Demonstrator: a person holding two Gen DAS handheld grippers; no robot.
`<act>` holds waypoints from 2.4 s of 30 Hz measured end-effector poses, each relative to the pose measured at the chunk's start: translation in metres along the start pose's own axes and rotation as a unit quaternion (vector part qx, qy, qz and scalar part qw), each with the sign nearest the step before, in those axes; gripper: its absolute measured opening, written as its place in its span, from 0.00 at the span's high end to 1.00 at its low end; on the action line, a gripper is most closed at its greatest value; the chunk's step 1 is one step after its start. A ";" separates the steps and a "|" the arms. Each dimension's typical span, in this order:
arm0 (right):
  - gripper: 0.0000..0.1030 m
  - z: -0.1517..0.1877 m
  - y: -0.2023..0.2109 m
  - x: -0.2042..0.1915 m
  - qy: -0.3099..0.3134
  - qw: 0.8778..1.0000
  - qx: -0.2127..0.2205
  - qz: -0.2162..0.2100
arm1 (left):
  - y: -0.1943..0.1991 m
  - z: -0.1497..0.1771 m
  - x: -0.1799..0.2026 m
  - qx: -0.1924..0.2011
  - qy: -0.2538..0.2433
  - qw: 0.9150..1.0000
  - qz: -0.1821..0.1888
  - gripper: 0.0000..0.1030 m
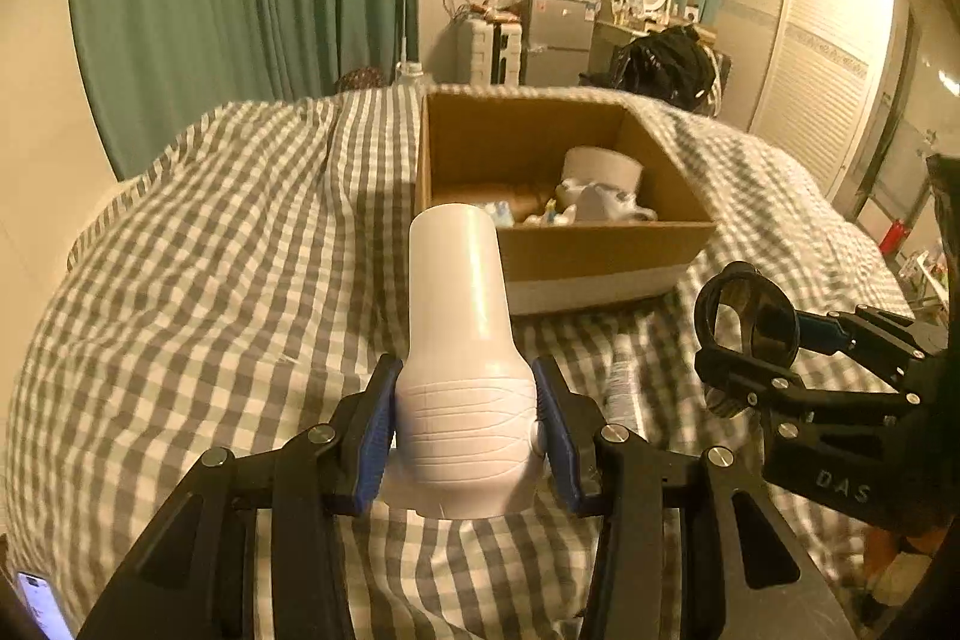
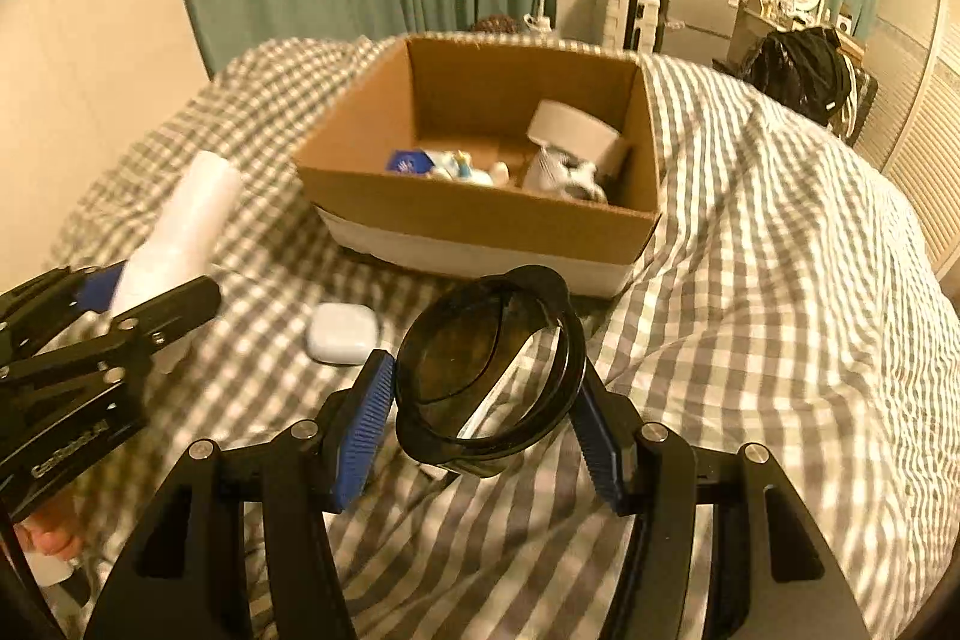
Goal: Organize objects
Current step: 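Carry the white bottle and black lid over the box with both tools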
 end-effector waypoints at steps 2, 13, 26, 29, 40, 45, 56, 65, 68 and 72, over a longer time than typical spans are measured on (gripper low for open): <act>0.44 -0.003 0.013 0.002 0.001 1.000 0.011 0.001 | 0.009 -0.005 0.003 0.008 -0.001 1.000 0.004 0.56; 0.44 -0.048 0.090 0.006 0.014 0.996 0.087 0.013 | 0.058 -0.050 0.028 0.055 -0.014 0.998 0.034 0.56; 0.44 -0.130 0.121 0.035 0.023 0.989 0.147 0.014 | 0.053 -0.137 0.058 0.095 -0.029 0.994 0.048 0.56; 0.44 -0.149 0.115 0.043 0.025 0.988 0.153 0.011 | 0.037 -0.154 0.063 0.095 -0.036 0.994 0.045 0.56; 0.44 -0.184 0.037 0.075 0.006 0.991 0.128 -0.022 | -0.056 -0.173 0.066 0.051 -0.040 0.997 0.031 0.56; 0.44 -0.182 -0.009 0.081 -0.005 0.994 0.102 -0.038 | -0.096 -0.163 0.063 0.025 -0.046 0.998 0.027 0.56; 0.44 -0.176 -0.080 0.097 -0.026 0.996 0.057 -0.062 | -0.151 -0.149 0.063 -0.004 -0.060 0.998 0.024 0.56; 0.44 -0.157 -0.128 0.103 -0.050 0.995 0.028 -0.076 | -0.178 -0.126 0.057 -0.025 -0.065 0.997 0.025 0.56; 0.44 -0.156 -0.133 0.103 -0.050 0.995 0.028 -0.078 | -0.185 -0.121 0.054 -0.032 -0.067 0.997 0.022 0.56; 0.44 -0.156 -0.133 0.102 -0.046 0.996 0.030 -0.075 | -0.186 -0.124 0.054 -0.028 -0.070 0.997 0.018 0.56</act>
Point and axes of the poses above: each gripper's, at about its wrist camera, not at the fingertips, and y roughly against the way its jaws point, x to its right, z to its underside, the point moved 8 cm from there along -y, roughly the way its jaws point, and after that the axes turned 15 degrees about y, right-handed, at the moved point
